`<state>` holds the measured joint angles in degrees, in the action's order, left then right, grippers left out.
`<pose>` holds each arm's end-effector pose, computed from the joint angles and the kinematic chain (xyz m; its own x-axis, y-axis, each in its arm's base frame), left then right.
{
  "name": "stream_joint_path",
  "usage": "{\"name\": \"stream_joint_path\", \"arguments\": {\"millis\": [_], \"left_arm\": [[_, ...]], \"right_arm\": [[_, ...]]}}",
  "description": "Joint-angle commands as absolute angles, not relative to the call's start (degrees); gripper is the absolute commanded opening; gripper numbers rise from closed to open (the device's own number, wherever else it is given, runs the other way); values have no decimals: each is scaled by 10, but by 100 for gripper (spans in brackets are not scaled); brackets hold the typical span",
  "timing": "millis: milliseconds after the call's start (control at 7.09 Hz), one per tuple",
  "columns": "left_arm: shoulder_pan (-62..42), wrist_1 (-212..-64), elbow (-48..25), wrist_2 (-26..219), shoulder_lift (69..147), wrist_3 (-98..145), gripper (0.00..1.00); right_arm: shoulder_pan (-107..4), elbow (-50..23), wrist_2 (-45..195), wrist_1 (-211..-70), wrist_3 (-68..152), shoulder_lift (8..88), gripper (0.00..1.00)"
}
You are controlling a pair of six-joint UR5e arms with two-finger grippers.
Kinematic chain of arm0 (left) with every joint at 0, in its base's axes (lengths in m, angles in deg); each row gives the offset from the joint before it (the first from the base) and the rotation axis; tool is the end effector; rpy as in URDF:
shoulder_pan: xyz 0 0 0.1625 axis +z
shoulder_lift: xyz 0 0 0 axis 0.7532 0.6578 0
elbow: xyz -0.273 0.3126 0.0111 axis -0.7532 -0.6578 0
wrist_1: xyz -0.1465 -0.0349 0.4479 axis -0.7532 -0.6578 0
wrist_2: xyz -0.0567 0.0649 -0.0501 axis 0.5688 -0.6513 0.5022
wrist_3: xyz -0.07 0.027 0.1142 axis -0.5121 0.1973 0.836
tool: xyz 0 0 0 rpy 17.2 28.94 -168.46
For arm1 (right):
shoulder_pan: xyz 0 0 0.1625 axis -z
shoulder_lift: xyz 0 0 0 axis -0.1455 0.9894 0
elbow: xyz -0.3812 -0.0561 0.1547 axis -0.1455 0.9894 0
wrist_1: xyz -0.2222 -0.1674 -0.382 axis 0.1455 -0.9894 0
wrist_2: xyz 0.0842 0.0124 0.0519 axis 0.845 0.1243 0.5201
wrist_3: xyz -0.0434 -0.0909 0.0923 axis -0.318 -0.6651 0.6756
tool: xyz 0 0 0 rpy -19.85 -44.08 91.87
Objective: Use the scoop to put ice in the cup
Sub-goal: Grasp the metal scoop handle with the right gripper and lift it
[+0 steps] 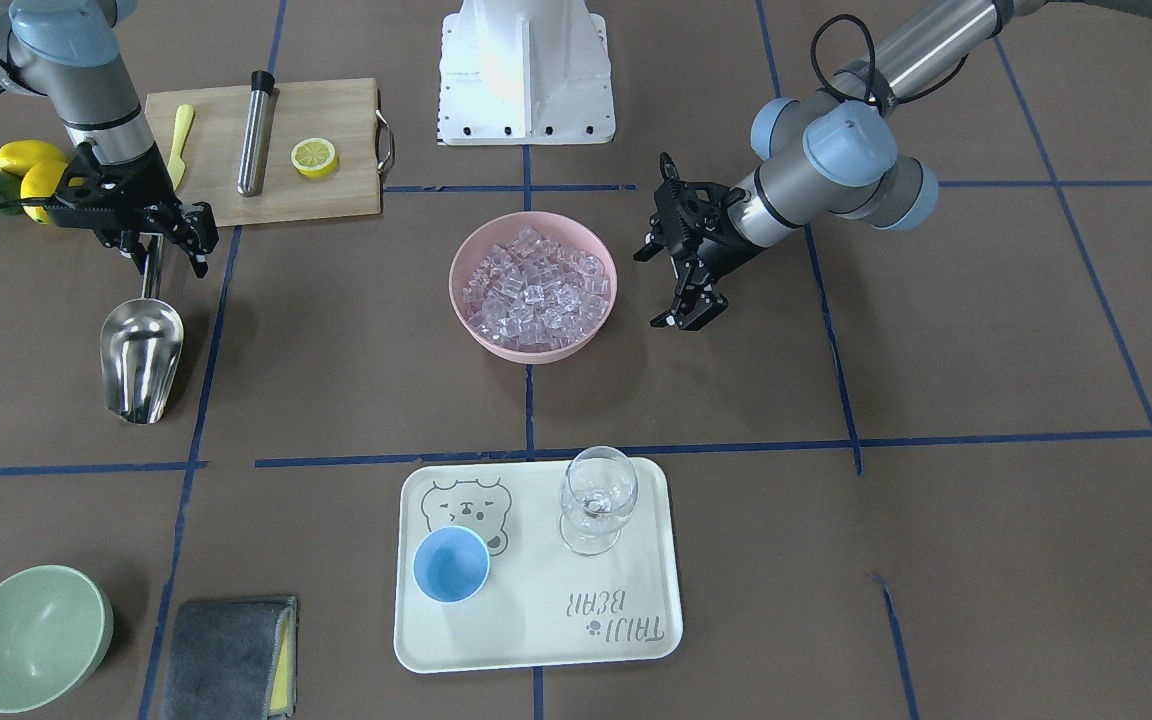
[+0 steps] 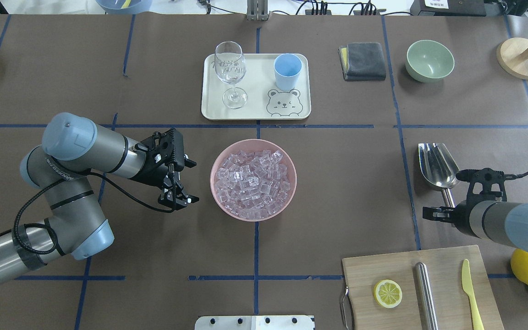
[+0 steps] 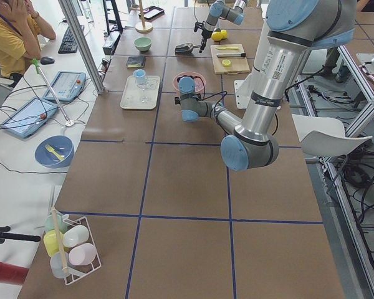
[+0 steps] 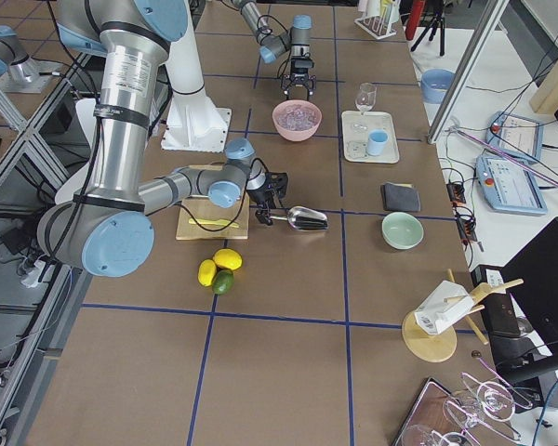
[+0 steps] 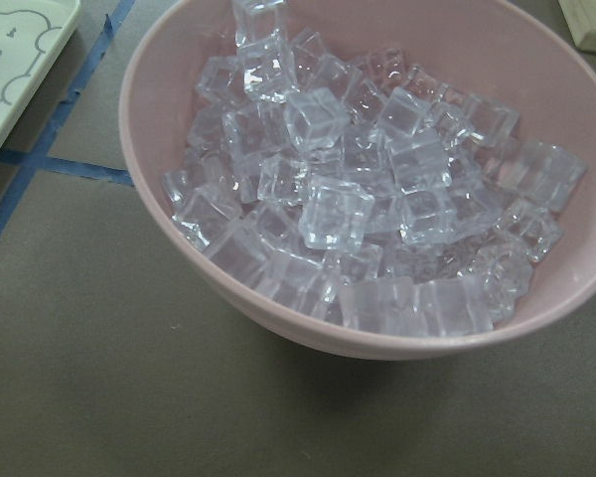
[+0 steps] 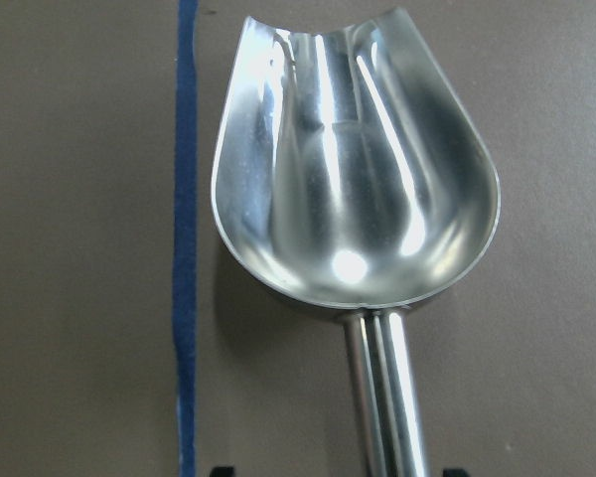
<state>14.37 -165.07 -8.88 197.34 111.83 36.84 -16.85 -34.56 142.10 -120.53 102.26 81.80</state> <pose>0.5610 -0.4590 0.3072 0.0588 0.9865 -0.1530 -0.2034 0.1619 0.9656 -0.4085 -0.3401 0.5161 0.7364 0.0927 0.6702 -0.2659 0.9505 0.1607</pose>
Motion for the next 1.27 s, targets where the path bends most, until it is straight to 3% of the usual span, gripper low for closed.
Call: {"name": "stream_joint_path", "arguments": {"millis": [0, 141, 705, 987, 1128], "left_arm": [[143, -1651, -89, 1974, 1119, 368, 100], [142, -1651, -89, 1974, 1119, 368, 100], [141, -1651, -93, 1973, 1120, 368, 100], [140, -1651, -94, 1973, 1119, 368, 100], [140, -1651, -94, 1973, 1119, 368, 100]], "right_arm": [[-170, -349, 1422, -1204, 1023, 828, 16], [-171, -354, 1421, -1204, 1023, 832, 0], [-201, -435, 1458, -1199, 1024, 845, 0], [-208, -443, 1478, -1224, 931, 803, 0], [-223, -446, 1496, -1302, 895, 723, 0]]}}
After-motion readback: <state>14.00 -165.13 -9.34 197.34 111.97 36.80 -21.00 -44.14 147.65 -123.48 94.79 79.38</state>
